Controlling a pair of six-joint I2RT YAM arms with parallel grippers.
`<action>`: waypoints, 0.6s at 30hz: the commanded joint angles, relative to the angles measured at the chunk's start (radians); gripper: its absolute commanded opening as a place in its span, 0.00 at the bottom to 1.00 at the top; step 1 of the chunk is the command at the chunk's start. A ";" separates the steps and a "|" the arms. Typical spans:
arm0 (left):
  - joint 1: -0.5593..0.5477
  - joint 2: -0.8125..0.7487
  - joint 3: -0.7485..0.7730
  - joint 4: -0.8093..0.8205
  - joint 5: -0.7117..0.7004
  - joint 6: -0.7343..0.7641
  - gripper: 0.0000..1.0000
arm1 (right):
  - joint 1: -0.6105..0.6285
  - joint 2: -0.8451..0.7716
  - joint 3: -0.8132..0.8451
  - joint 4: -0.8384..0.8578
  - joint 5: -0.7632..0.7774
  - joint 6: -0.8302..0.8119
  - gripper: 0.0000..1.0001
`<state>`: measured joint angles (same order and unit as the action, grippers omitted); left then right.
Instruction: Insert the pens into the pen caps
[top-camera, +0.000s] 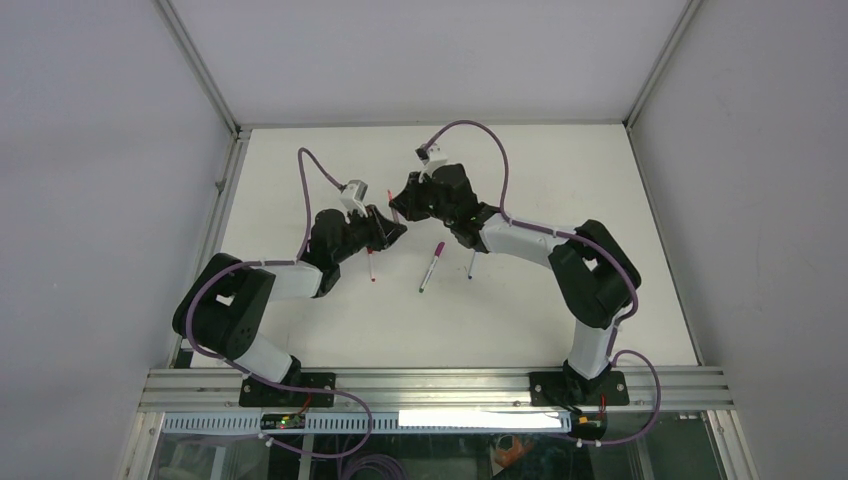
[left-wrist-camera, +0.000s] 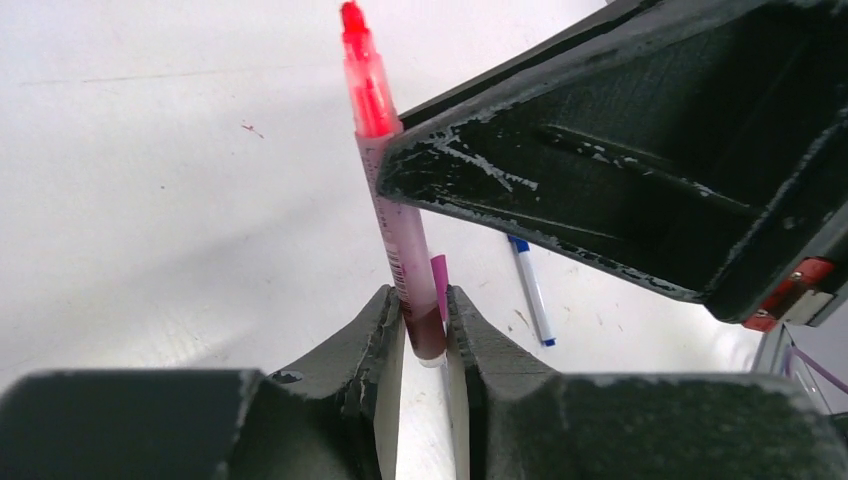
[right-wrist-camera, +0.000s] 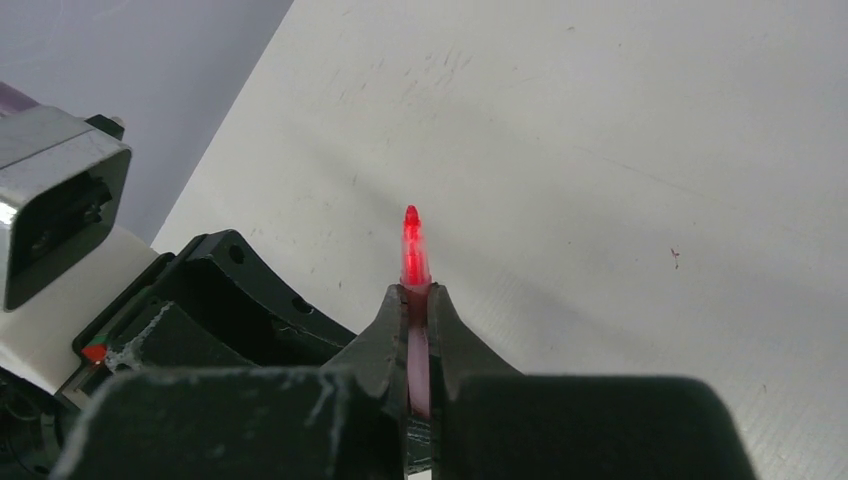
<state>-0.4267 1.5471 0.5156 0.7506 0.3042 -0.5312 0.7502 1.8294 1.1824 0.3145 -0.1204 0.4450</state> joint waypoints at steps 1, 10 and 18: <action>-0.007 -0.033 0.012 0.082 -0.067 0.073 0.05 | 0.009 -0.070 -0.014 0.029 -0.026 0.012 0.00; -0.004 -0.070 0.039 -0.057 -0.031 0.175 0.00 | 0.003 -0.129 -0.074 0.033 0.064 0.000 0.00; -0.006 -0.137 0.087 -0.270 0.015 0.328 0.00 | -0.007 -0.149 -0.098 0.014 0.086 0.003 0.03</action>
<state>-0.4385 1.4609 0.5385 0.5709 0.2977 -0.3309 0.7521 1.7329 1.0935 0.3180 -0.0807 0.4526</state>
